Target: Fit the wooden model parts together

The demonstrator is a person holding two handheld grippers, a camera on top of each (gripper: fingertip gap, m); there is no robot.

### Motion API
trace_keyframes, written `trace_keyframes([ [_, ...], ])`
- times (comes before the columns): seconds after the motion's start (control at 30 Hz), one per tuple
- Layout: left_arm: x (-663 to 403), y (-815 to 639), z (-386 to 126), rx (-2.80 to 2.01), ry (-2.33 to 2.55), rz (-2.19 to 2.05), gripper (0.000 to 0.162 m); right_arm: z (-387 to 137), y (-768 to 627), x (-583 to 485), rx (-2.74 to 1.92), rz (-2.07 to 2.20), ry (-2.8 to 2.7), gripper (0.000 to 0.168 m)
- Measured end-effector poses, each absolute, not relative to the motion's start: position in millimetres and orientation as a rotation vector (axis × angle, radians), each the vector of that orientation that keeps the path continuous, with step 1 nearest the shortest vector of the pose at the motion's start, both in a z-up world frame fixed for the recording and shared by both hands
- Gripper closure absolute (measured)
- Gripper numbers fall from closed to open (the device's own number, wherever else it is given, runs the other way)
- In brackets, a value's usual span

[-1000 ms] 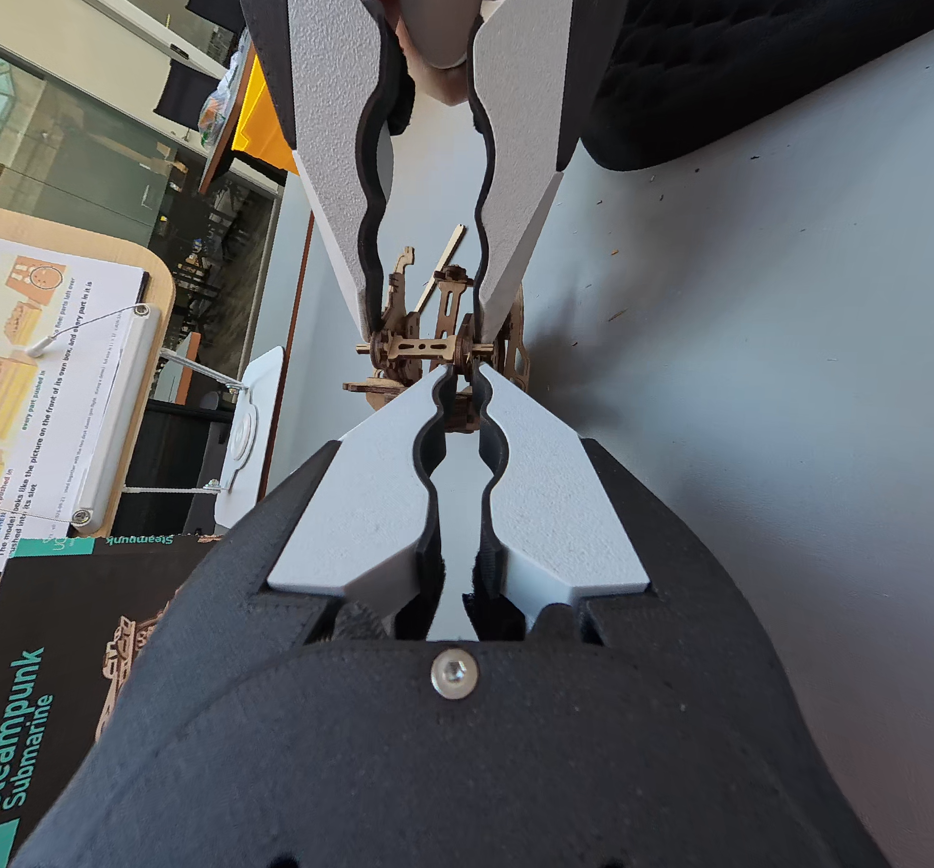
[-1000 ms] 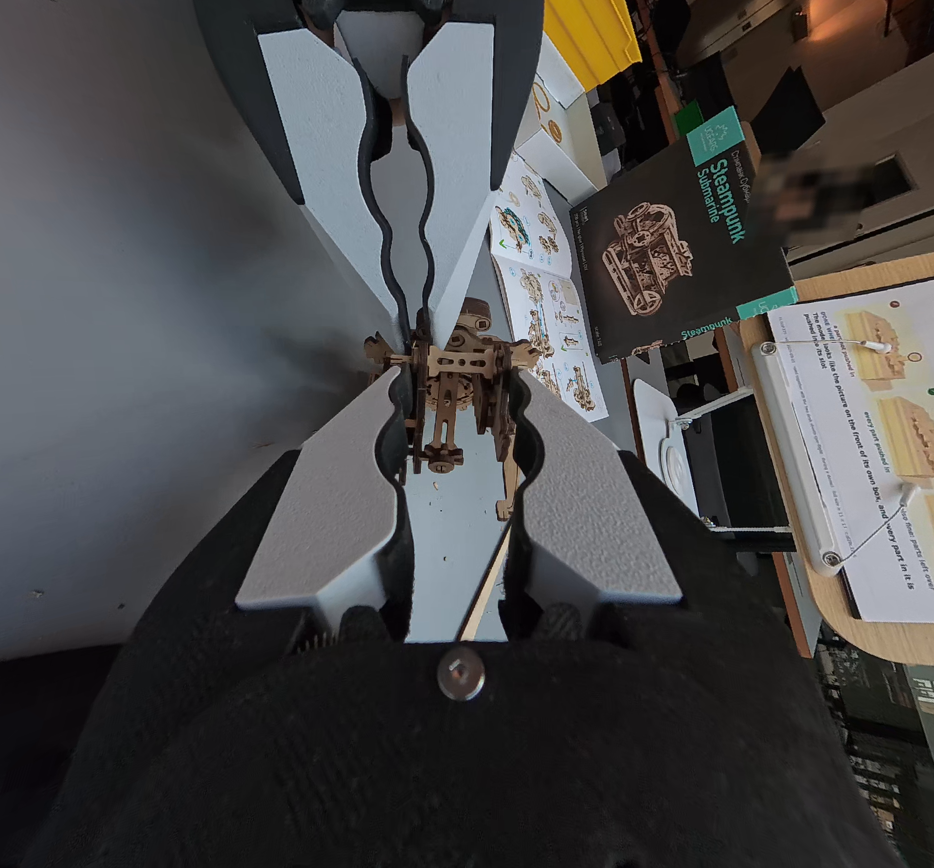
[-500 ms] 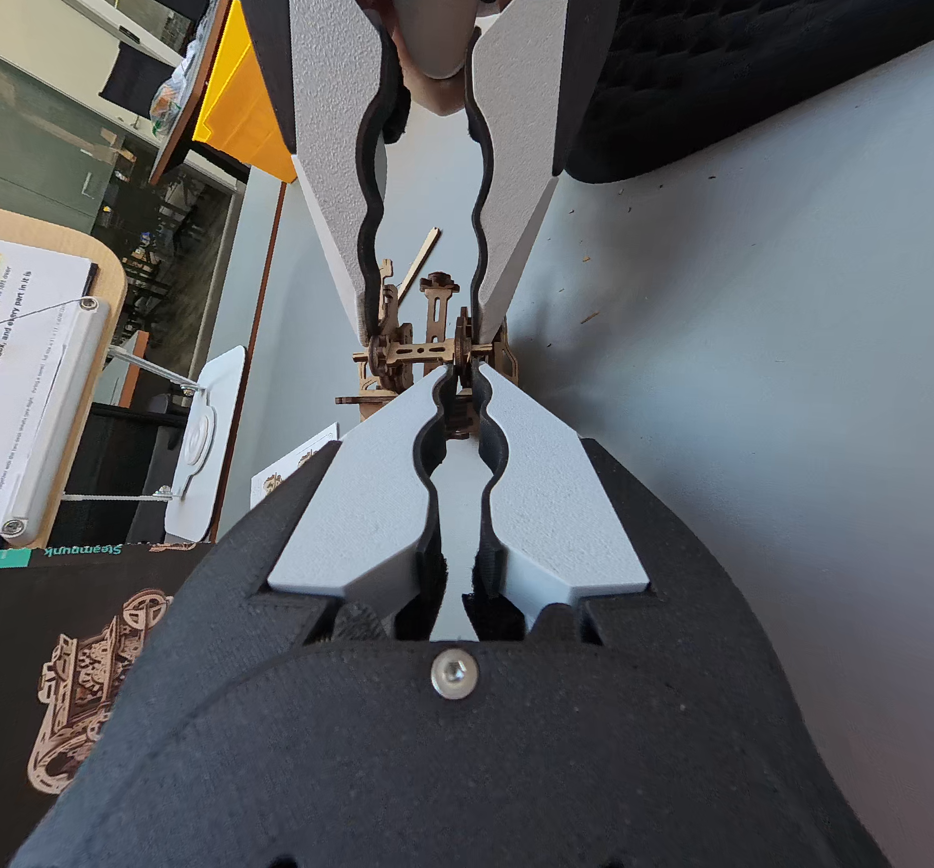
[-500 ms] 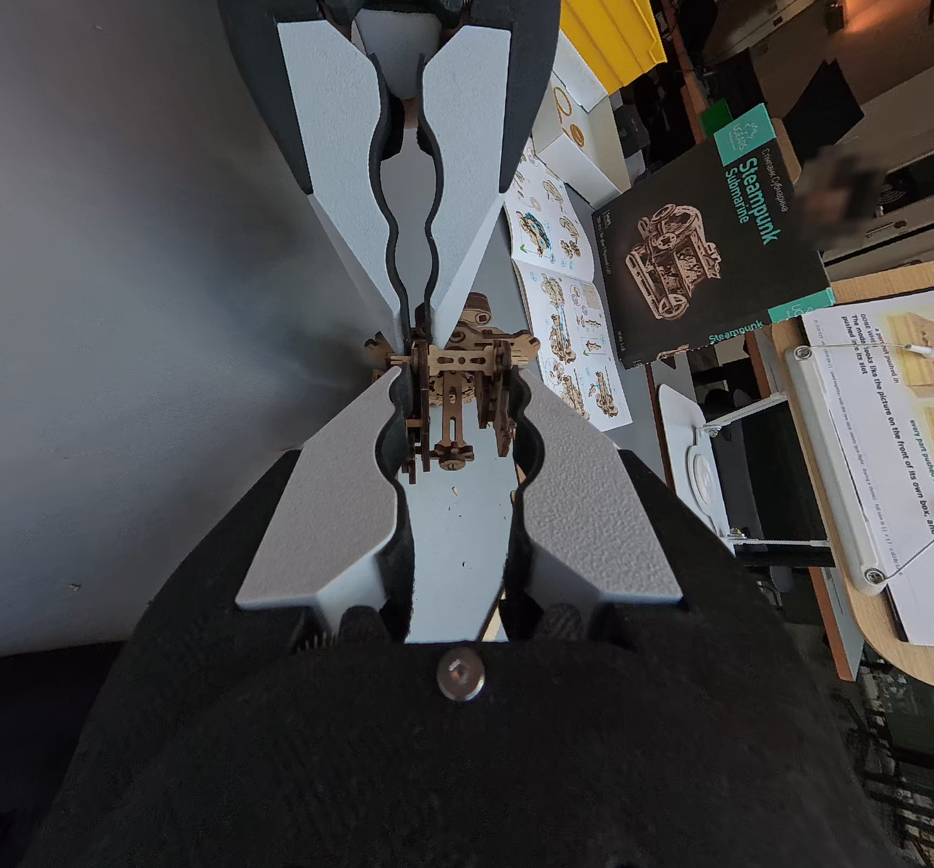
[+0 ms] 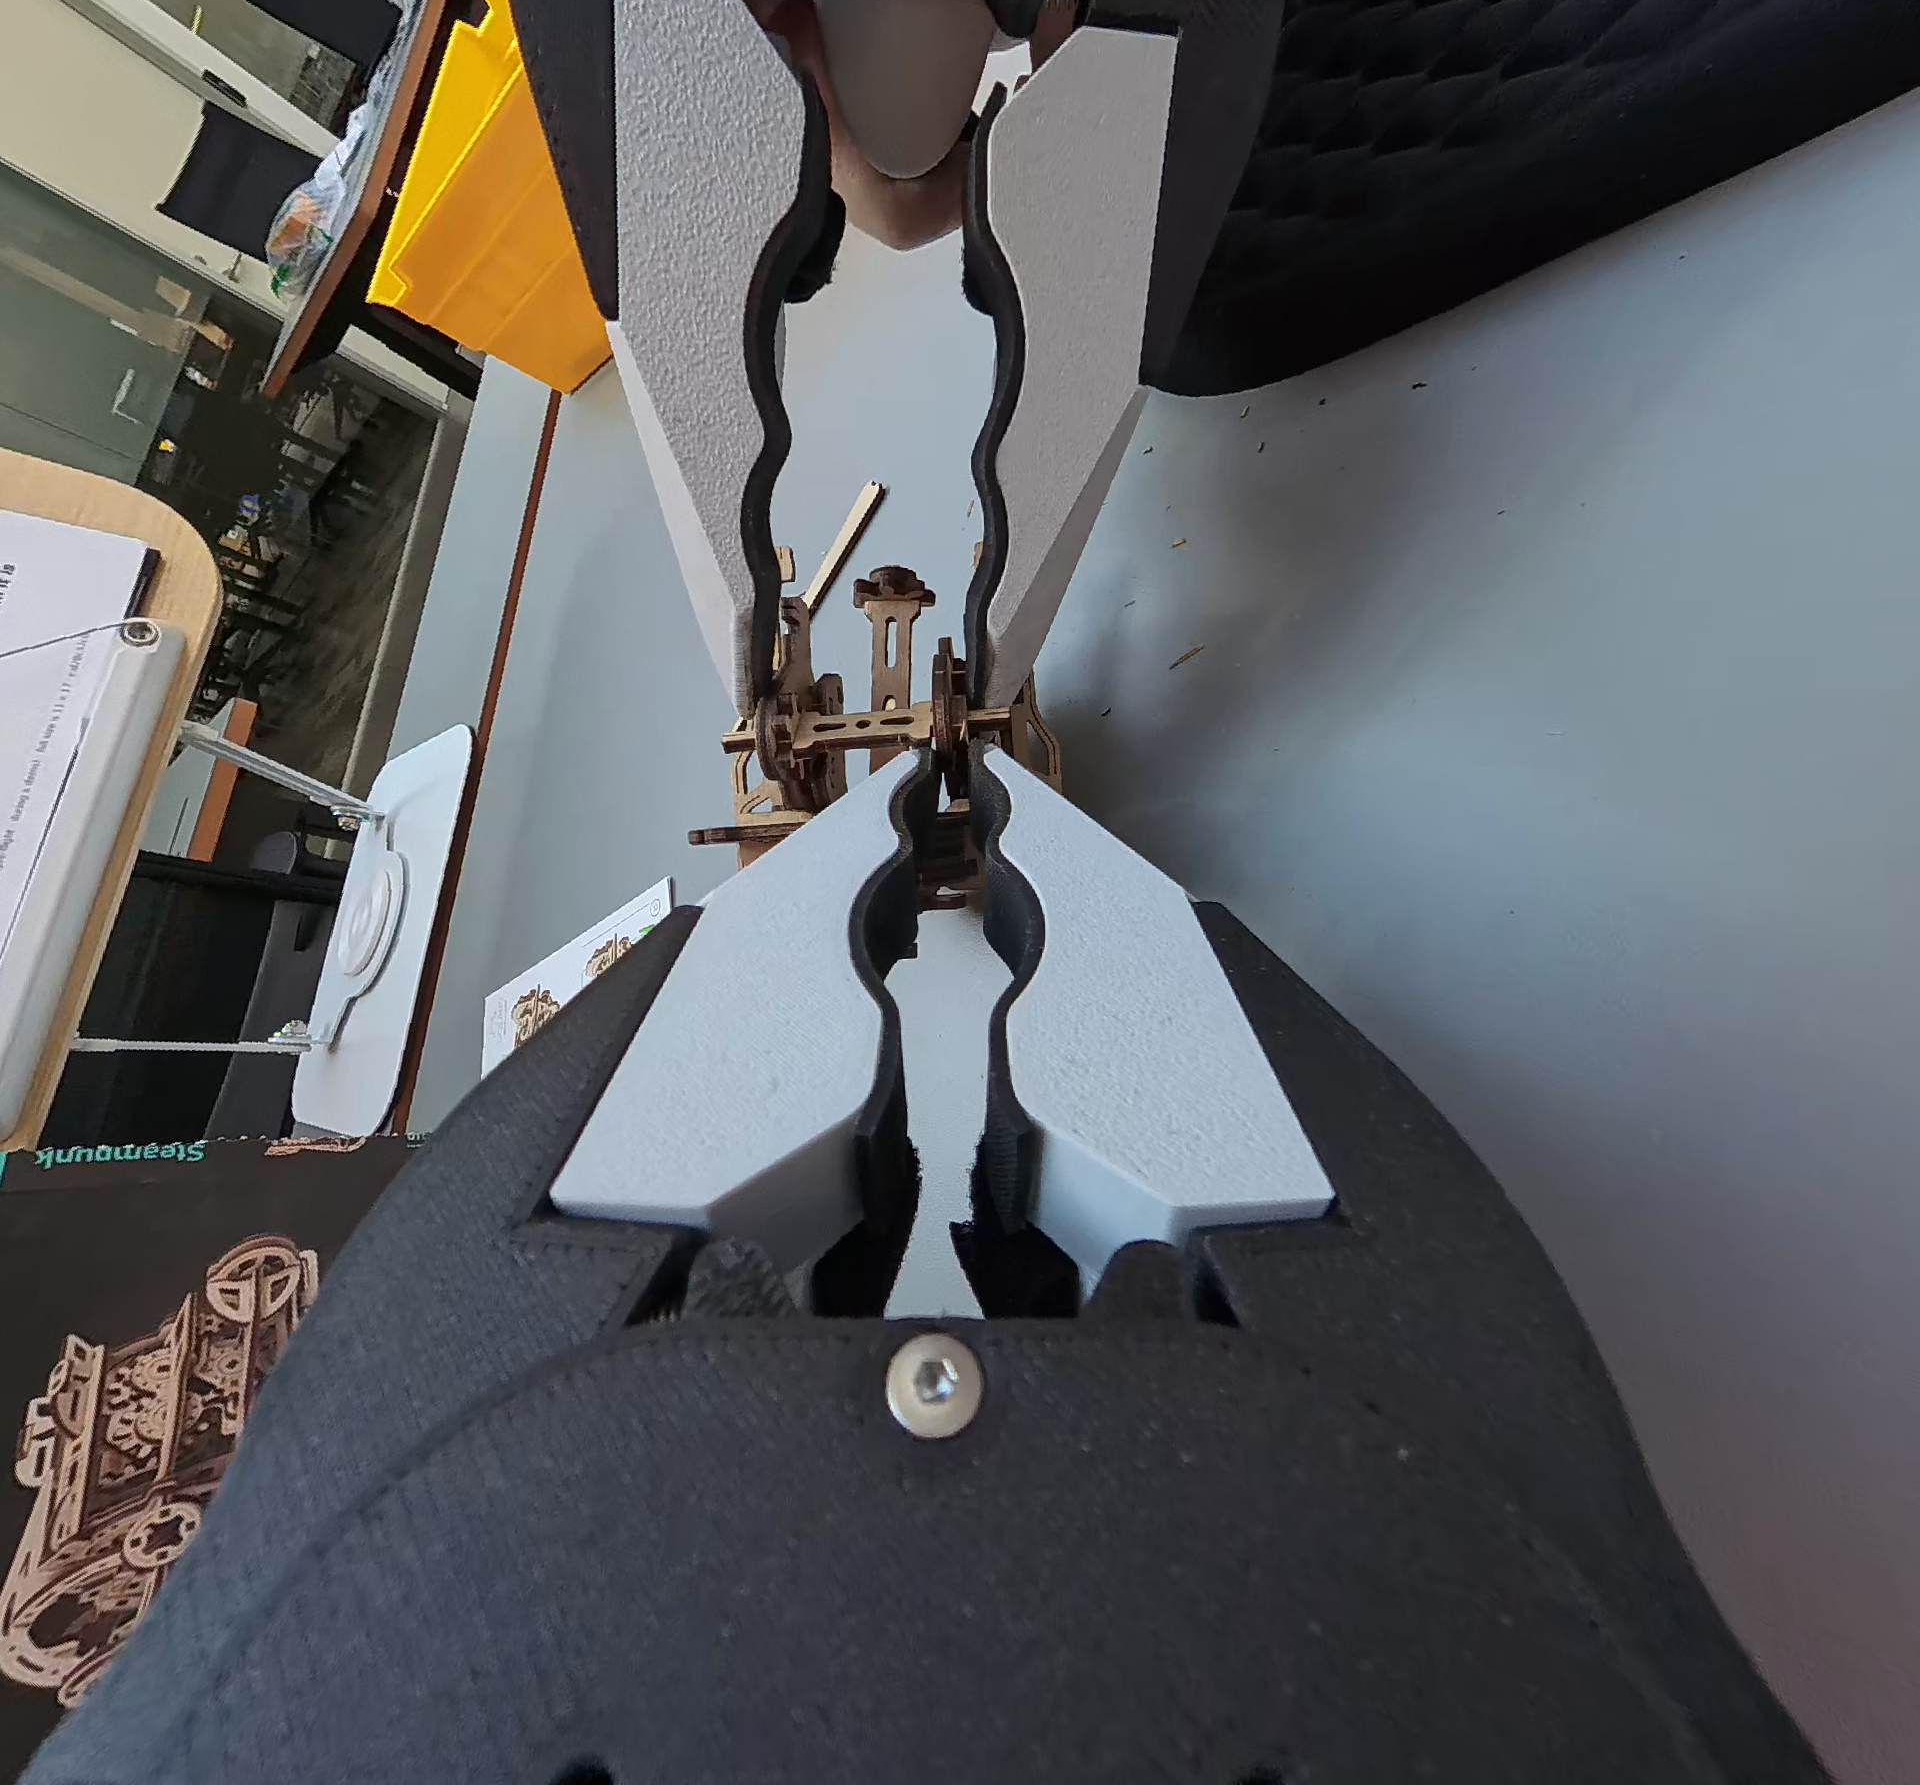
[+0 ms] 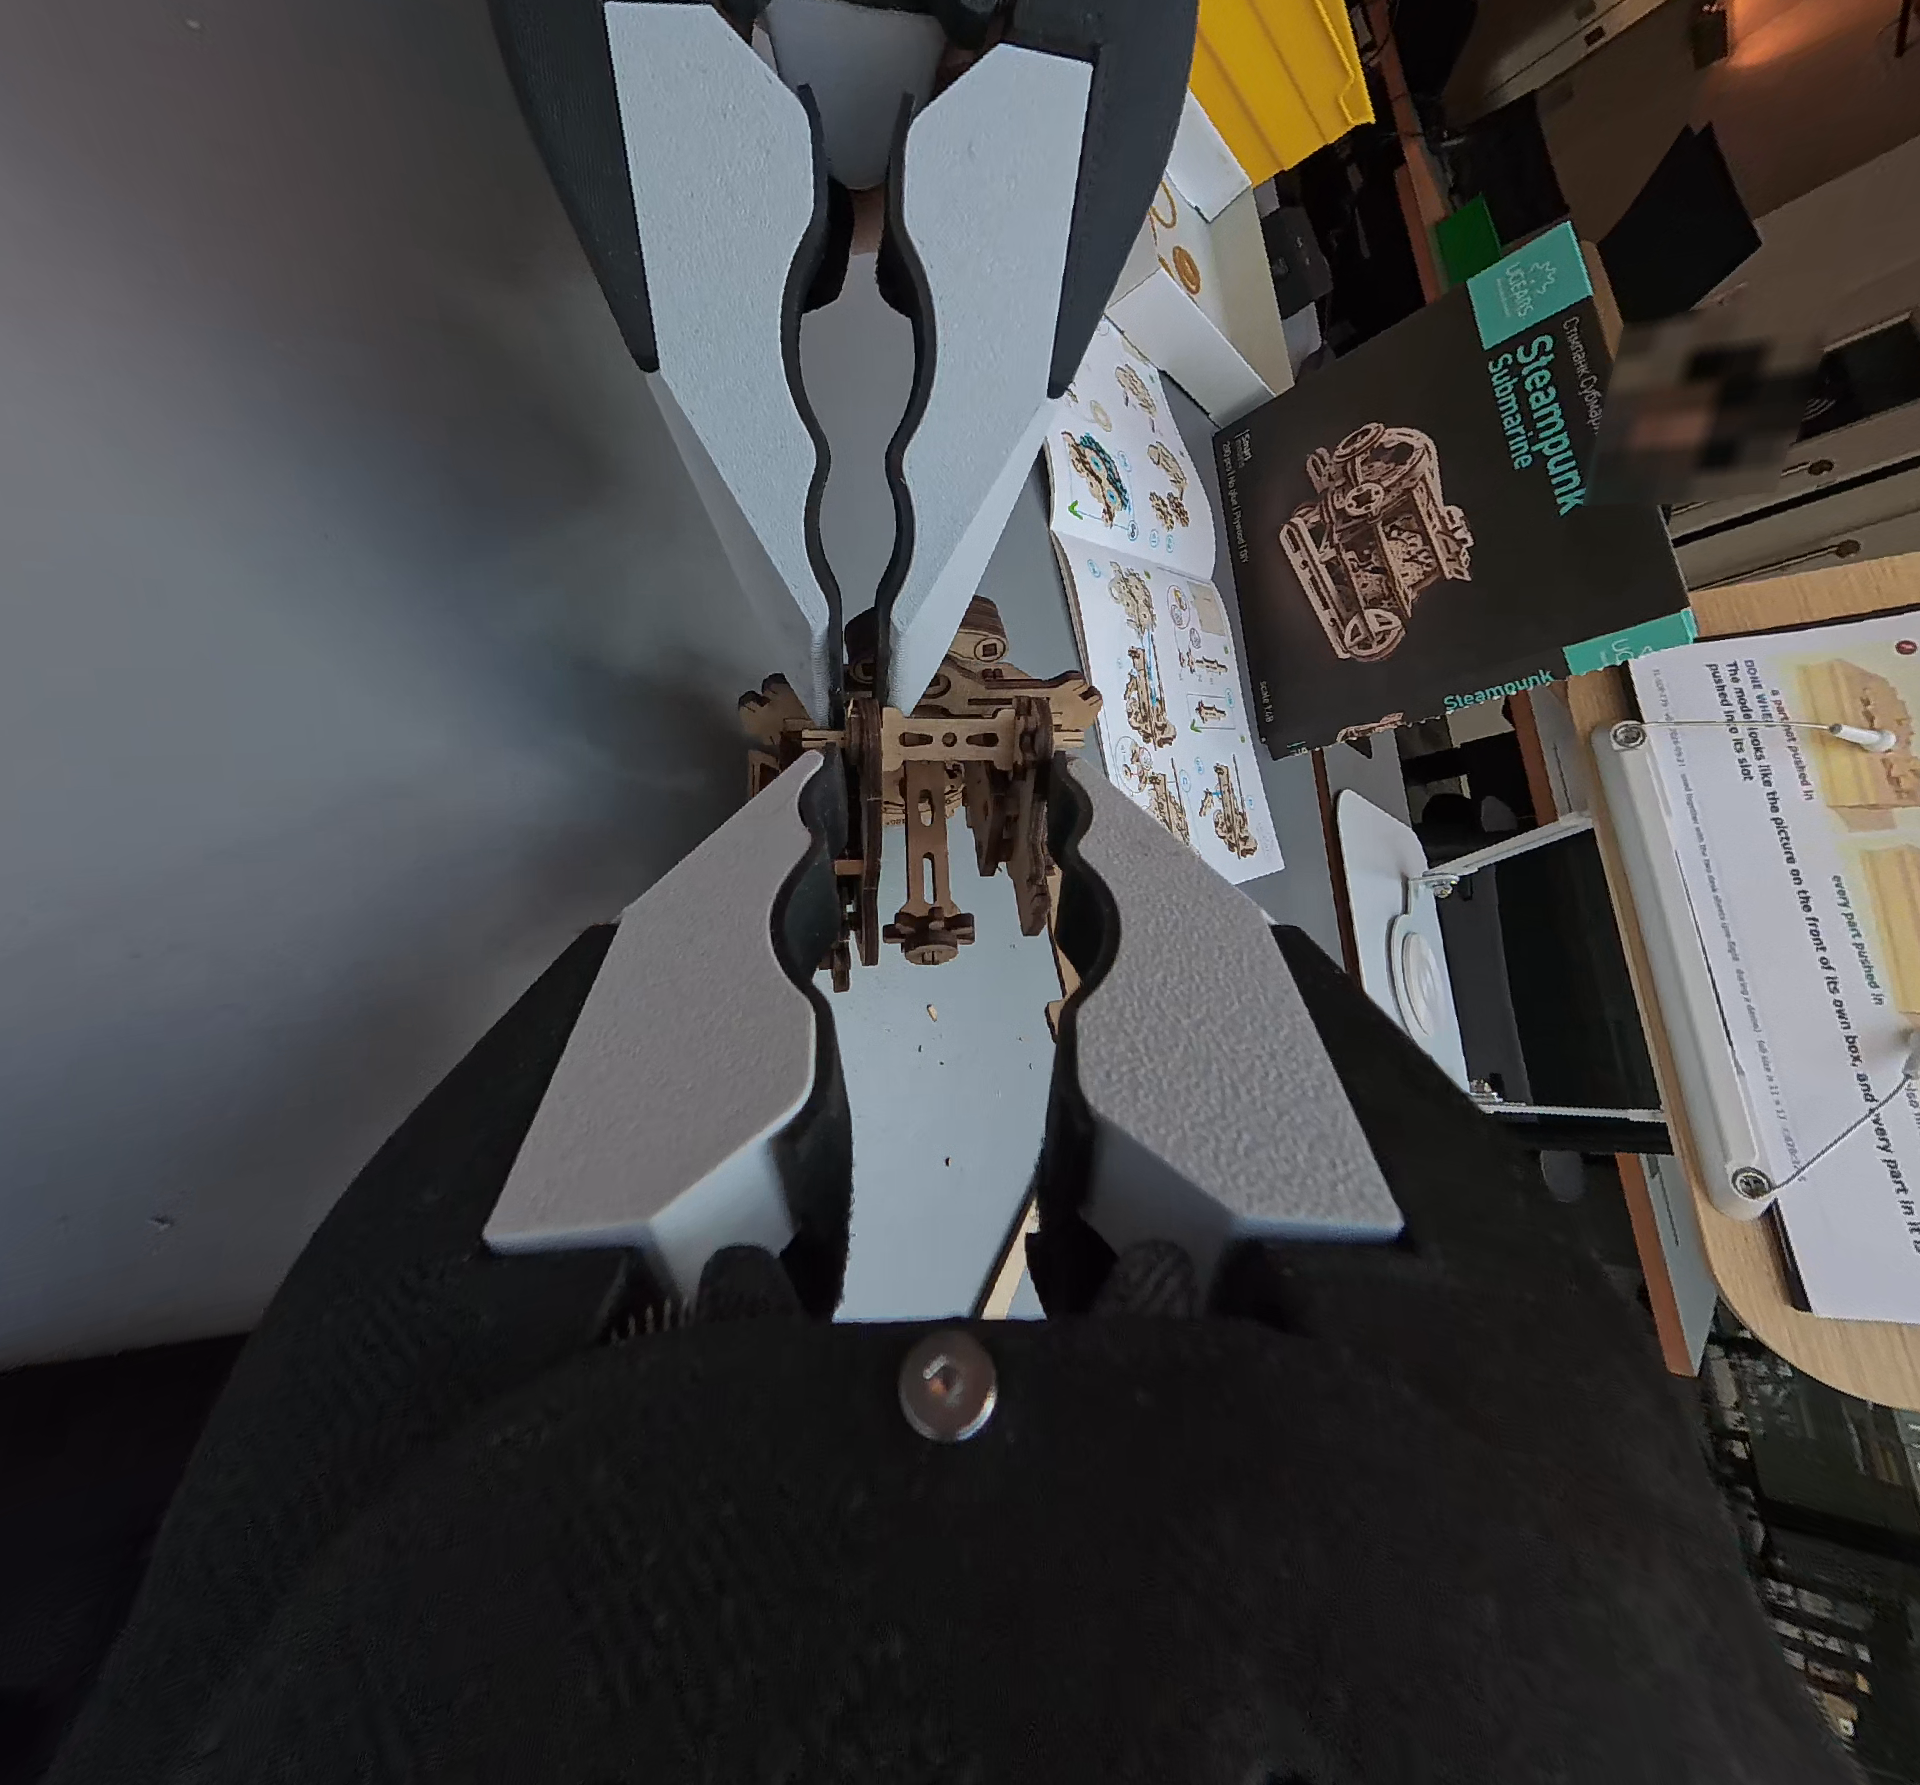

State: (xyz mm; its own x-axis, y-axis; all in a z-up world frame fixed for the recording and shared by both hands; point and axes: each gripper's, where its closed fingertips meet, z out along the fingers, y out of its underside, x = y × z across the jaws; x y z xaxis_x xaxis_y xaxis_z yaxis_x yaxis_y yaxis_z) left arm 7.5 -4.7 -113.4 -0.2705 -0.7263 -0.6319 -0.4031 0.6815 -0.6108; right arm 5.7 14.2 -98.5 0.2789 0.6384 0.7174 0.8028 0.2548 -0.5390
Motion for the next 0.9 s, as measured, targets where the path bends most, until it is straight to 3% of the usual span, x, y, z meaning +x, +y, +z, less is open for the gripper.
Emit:
trace_keyframes([
  [0.6,1,-2,-89,-0.881,1.822,-0.516,0.161,-95,19,11,-1.415,-0.250,-1.395,0.132],
  [0.77,-3,4,-87,-0.963,1.802,-0.609,0.142,-94,20,14,-1.406,-0.227,-1.377,0.132],
  [0.9,3,3,-97,-0.926,1.819,-0.496,0.154,-91,18,11,-1.387,-0.189,-1.373,0.132],
])
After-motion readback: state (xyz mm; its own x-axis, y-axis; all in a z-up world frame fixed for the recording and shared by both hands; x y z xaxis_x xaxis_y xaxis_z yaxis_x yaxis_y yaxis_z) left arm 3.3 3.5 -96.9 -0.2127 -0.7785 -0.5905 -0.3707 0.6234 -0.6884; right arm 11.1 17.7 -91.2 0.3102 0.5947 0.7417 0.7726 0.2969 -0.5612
